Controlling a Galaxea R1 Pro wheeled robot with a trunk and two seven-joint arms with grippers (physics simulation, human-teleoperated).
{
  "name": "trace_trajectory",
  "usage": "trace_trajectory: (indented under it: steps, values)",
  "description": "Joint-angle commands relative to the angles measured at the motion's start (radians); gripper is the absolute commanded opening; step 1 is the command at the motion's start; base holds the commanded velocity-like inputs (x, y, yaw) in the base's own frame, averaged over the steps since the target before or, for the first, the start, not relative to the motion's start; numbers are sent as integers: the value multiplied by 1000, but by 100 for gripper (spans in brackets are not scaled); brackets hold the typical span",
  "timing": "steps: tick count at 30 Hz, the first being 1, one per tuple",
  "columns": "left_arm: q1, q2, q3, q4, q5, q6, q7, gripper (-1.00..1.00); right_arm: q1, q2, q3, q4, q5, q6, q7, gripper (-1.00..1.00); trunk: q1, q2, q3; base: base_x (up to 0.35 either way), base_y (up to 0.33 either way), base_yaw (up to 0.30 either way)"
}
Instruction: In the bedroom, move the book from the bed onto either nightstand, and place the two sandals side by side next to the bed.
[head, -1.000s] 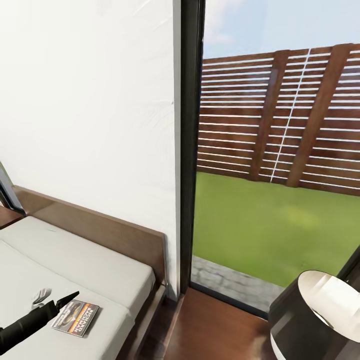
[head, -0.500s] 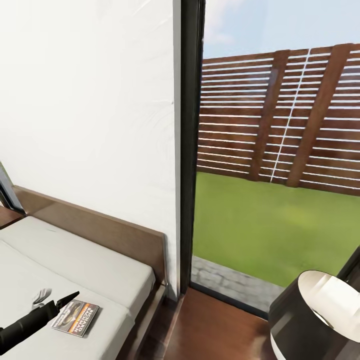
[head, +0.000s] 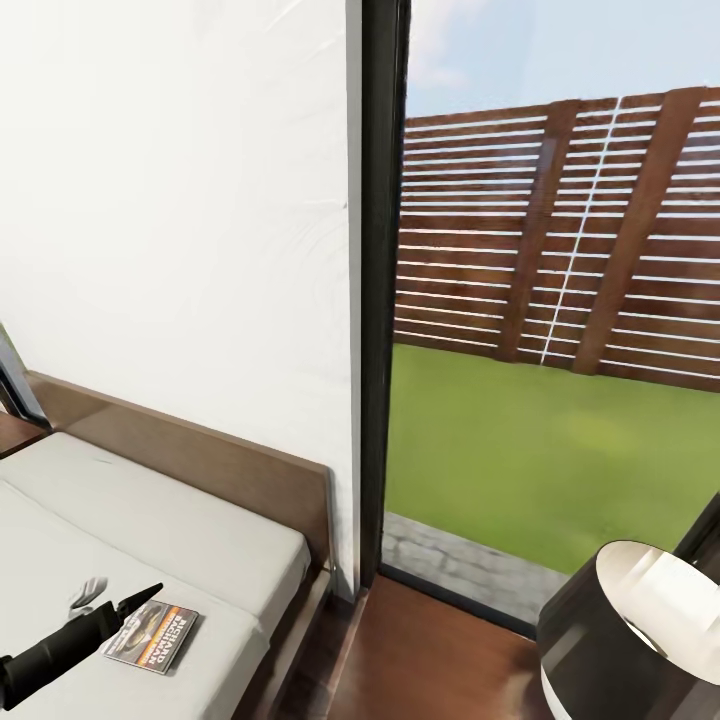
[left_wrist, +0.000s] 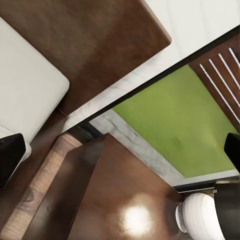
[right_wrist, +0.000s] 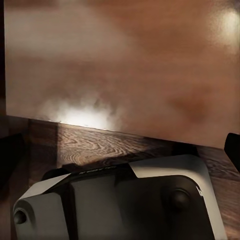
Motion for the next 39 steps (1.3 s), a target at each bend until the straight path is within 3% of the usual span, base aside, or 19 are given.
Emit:
trace_trajectory:
  steps: [1,39]
  values:
    - [-1,0,2,0,4,10,-3,100,-2,0,-5,4,-4,-1,5,100,1,-2,-2,0,0,0]
    - [-1,-1,2,1,4,10,-3,100,-2,0,-5,3,-3,-1,7,100,1,-2,-2,0,0,0]
